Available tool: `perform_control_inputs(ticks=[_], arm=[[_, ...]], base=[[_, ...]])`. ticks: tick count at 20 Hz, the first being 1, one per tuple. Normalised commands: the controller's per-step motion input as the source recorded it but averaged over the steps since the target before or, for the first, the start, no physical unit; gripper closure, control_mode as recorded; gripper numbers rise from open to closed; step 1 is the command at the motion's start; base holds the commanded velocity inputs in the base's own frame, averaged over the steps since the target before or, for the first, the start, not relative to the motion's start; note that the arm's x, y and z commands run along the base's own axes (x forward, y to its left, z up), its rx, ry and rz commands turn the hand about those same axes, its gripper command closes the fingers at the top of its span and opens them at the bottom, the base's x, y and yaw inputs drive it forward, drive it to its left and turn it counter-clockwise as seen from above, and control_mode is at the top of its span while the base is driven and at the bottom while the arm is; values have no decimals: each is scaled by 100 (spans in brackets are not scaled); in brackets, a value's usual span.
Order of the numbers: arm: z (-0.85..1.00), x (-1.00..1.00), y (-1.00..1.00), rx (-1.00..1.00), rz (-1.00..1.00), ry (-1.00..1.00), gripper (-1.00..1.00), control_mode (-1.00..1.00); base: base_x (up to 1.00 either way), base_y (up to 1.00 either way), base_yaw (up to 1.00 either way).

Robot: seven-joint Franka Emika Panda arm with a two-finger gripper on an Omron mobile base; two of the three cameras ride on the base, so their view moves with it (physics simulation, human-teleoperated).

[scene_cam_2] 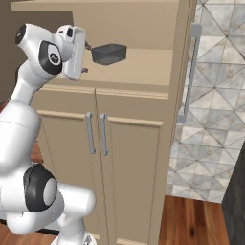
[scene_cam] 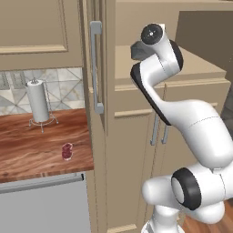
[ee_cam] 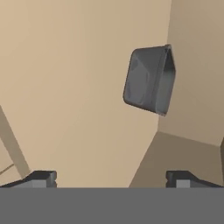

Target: Retrieve the tupperware from the cabinet, then place the raw meat into the tupperware to avoid contamination.

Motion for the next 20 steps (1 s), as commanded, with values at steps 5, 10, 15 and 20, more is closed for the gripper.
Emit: perform_control_inputs(ticks=[5, 10, 15, 20], arm=[[-13, 26, -9, 1, 0, -2, -100, -100], [-11, 33, -1, 0, 0, 0, -100, -100], [-7, 36, 0, 0, 0, 0, -100, -100], [-4, 33, 0, 0, 0, 0, -100, -100]], base=[[0, 0, 0], [0, 0, 0], [0, 0, 0], [0, 0, 0]])
